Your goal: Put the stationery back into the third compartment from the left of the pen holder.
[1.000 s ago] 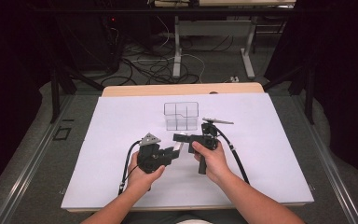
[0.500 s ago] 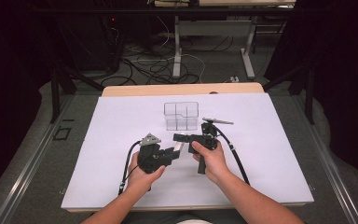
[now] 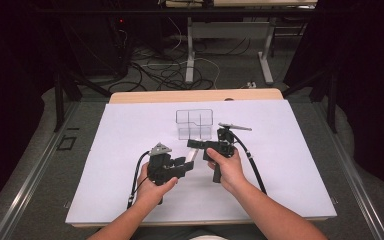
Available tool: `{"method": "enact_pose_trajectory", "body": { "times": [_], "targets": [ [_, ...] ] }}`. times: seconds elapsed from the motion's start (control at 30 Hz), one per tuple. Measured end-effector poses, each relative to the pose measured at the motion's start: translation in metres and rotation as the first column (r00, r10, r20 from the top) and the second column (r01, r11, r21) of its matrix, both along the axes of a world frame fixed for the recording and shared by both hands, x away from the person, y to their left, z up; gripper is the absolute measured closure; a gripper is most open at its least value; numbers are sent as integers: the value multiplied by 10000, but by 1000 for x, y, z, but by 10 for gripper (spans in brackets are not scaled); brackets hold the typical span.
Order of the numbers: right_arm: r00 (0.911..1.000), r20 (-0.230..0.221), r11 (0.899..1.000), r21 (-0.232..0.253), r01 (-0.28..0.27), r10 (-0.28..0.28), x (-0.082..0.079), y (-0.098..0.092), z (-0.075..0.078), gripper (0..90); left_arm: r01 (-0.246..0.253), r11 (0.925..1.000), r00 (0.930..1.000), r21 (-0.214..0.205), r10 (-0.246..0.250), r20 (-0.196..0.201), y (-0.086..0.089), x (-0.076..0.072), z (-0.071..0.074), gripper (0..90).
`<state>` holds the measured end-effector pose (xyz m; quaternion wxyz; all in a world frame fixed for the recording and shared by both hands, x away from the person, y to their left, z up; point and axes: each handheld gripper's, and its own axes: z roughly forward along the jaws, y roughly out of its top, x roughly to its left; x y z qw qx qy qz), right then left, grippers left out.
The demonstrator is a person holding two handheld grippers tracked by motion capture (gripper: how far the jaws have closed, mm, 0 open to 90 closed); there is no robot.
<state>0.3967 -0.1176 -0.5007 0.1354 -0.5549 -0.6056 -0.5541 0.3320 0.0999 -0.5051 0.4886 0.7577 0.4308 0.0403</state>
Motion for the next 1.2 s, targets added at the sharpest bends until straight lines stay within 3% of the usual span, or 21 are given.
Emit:
{"method": "enact_pose_trajectory", "body": {
  "times": [0.43, 0.83, 0.97, 1.2],
  "targets": [
    [9977, 504, 9984, -321, 460, -443, 14, -8, 17, 663, -346, 9994, 9992, 93, 344, 214, 3, 3, -3, 473],
    [9899, 1278, 9919, -1026, 750, -617, 29, -11, 40, 663, -841, 9957, 9954, 396, 821, 486, 8, 7, -6, 419],
    [9838, 1609, 9864, -1301, 1004, -789, 35, -10, 48, 663, -1013, 9923, 9934, 710, 970, 612, 10, 9, -7, 402],
    [9608, 2624, 9631, -2235, 1502, -889, 44, -6, 62, 663, -1612, 9790, 9833, 1245, 1485, 1050, 14, 13, -10, 380]
  ]
}}
